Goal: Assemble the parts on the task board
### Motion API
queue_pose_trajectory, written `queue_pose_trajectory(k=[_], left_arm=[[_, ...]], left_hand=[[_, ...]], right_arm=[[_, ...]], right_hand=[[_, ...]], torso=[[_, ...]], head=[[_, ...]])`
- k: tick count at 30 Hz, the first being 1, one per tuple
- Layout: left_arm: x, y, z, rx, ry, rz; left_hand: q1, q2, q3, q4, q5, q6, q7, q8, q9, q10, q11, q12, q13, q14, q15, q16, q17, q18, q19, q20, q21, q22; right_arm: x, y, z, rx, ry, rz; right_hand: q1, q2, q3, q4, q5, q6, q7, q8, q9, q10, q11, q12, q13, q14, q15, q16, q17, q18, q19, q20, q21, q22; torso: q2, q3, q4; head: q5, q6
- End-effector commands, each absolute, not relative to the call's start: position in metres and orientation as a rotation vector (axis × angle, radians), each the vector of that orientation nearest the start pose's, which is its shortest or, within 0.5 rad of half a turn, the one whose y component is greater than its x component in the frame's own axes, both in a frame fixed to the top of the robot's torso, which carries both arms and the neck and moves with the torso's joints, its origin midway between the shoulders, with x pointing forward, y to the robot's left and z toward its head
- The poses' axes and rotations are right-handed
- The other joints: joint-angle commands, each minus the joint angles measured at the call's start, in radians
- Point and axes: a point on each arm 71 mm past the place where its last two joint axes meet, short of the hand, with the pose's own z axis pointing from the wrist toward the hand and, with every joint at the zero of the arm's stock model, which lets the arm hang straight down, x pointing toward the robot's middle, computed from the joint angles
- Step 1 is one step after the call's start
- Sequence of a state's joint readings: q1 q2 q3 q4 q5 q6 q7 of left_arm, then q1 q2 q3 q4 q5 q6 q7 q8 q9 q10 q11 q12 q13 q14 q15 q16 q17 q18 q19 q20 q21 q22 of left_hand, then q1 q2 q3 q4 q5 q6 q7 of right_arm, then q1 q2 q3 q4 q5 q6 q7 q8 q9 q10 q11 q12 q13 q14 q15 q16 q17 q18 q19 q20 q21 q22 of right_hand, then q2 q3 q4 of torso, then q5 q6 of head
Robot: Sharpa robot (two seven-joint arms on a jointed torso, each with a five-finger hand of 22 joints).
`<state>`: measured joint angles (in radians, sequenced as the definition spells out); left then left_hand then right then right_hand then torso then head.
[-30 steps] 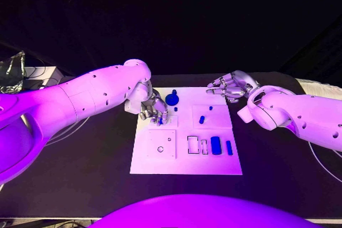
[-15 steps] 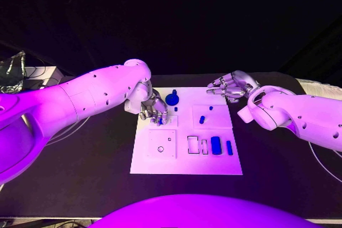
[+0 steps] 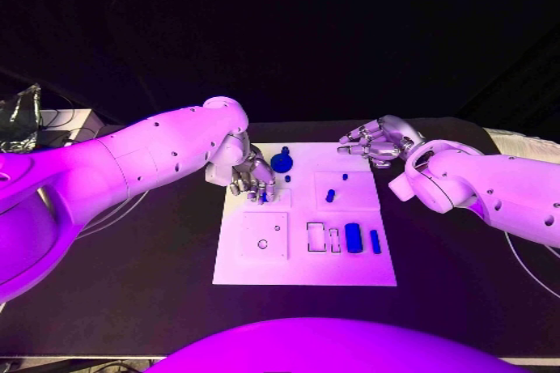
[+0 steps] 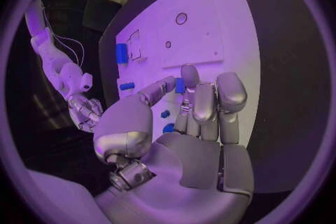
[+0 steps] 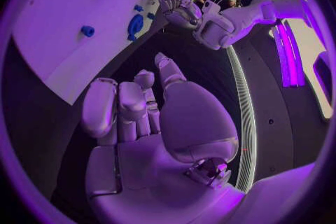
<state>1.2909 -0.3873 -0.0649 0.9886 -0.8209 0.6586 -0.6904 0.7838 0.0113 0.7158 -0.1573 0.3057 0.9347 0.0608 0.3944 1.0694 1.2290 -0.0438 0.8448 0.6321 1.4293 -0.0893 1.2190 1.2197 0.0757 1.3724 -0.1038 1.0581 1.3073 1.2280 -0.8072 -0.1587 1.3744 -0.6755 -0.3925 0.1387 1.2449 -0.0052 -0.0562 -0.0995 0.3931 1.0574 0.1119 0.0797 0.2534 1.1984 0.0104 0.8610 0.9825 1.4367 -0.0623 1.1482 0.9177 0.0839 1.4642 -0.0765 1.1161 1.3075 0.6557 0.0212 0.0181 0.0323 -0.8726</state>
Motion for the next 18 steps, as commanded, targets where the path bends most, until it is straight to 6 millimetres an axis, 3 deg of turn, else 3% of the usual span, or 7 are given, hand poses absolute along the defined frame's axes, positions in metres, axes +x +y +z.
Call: queue_pose_trajectory(k=[1, 18], left_arm=[[0.5379, 0.133, -0.2379, -0.06, 2.8, -0.232], [0.5363, 0.1355, -0.242, -0.018, 2.843, -0.209]], left_hand=[[0.066, 0.067, 0.006, -0.015, -0.005, 0.04, -0.034, -0.007, -0.002, 0.001, -0.006, -0.003, 0.001, 0.009, 0.0, 0.005, 0.001, -0.014, 0.006, 0.002, 0.002, 0.105], [0.098, 0.06, -0.013, -0.02, 0.002, 0.061, -0.037, -0.028, -0.013, 0.01, -0.007, -0.012, 0.001, 0.01, 0.001, 0.005, 0.006, -0.018, 0.008, 0.002, 0.008, 0.108]], right_arm=[[0.5031, -0.2333, -0.2183, 0.514, 1.71, 0.986], [0.503, -0.2339, -0.2182, 0.514, 1.709, 0.984]], right_hand=[[0.007, 0.0, 0.0, -0.006, 0.007, 0.004, 0.004, -0.004, -0.001, -0.001, -0.008, -0.004, -0.001, 0.002, -0.006, -0.006, 0.0, 0.001, 0.077, -0.006, 0.001, 0.155], [0.008, -0.001, 0.0, -0.007, 0.009, 0.004, 0.004, -0.003, -0.001, -0.001, -0.008, -0.004, 0.0, 0.002, -0.006, -0.006, 0.0, 0.001, 0.077, -0.006, 0.0, 0.155]], torso=[[0.0, 0.0, -0.0001], [-0.001, -0.0007, 0.0005]], head=[[0.001, 0.0], [0.002, 0.0]])
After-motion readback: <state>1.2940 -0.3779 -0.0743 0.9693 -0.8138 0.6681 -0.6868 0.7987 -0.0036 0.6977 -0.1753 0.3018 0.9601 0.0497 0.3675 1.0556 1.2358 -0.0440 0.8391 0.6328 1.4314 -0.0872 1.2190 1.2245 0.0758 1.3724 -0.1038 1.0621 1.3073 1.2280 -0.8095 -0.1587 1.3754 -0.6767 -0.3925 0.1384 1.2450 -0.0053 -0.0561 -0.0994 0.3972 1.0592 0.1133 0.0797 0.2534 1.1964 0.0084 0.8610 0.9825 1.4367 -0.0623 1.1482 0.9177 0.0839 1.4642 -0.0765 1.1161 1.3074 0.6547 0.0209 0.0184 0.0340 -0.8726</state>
